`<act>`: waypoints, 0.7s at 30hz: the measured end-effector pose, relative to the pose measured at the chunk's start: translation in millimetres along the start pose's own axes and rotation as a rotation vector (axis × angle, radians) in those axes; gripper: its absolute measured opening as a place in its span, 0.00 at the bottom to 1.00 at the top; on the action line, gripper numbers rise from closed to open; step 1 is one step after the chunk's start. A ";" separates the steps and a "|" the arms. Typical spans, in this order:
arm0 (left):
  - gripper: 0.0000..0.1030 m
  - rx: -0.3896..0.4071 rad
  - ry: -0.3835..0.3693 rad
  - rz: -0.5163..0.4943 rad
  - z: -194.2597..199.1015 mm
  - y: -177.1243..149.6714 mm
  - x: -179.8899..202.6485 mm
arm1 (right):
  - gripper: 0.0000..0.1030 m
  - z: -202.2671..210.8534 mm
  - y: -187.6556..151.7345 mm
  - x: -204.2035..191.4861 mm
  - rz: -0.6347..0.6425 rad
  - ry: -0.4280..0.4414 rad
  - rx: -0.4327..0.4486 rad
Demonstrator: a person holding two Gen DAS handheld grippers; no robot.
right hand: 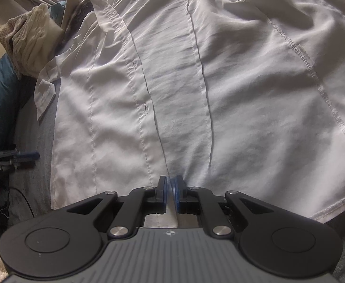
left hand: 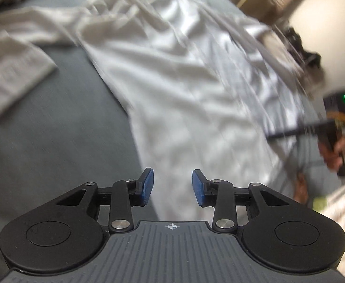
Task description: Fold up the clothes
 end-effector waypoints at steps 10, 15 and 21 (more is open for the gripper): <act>0.34 -0.020 0.131 -0.078 -24.1 -52.7 22.8 | 0.08 8.9 -6.6 -13.3 0.022 -0.007 0.028; 0.32 0.005 0.166 -0.090 -27.6 -53.6 21.3 | 0.08 9.5 -10.3 -16.4 0.031 -0.025 0.044; 0.16 0.018 0.192 -0.079 -29.4 -56.2 15.7 | 0.08 3.5 -16.3 -15.2 0.025 -0.045 0.039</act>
Point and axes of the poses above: each gripper's, at about its wrist camera, not at the fingertips, and z roughly against the way its jaws point, x to its right, y to its top, the point moved 5 cm from there along -z, roughly the way its jaws point, and after that the axes turned 9 degrees about -y, right-handed, at the moved point
